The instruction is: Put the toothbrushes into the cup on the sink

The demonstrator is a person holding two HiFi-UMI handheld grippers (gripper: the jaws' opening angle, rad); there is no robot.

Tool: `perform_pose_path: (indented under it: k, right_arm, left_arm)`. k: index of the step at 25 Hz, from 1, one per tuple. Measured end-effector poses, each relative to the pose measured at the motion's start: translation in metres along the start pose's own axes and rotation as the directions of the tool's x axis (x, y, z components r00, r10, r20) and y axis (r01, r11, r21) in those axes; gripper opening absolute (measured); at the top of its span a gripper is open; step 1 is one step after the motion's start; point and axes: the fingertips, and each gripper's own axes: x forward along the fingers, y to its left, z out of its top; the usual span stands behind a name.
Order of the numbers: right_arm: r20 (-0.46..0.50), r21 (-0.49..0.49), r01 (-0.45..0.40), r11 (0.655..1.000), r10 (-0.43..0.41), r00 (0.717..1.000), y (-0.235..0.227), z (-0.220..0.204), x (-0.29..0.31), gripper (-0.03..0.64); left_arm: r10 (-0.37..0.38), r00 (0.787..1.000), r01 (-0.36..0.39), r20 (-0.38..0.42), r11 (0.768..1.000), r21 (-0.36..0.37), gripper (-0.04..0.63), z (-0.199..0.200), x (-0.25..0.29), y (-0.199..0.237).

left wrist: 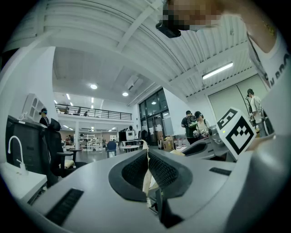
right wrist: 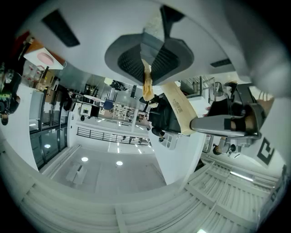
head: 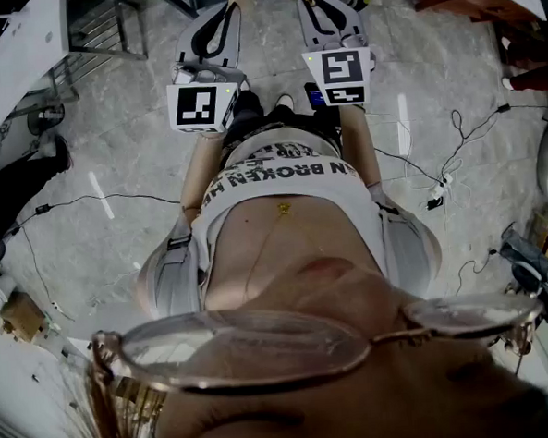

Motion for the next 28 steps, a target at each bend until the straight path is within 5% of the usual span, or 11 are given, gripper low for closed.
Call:
perform_pose_path:
  k: [11, 28]
  right_arm:
    - [0.023, 0.065, 0.035, 0.997, -0.036, 0.999, -0.023, -0.013, -0.014, 0.063]
    - [-0.004, 0.102, 0.165, 0.981, -0.165, 0.986, -0.081, 0.005, 0.088, 0.061]
  left_arm:
    - [-0.010, 1.000, 0.010, -0.007, 1.000, -0.029, 0.017, -0.002, 0.010, -0.014]
    - [-0.132, 0.991, 0.134, 0.035, 0.990, -0.045, 0.017, -0.011, 0.124, 0.074]
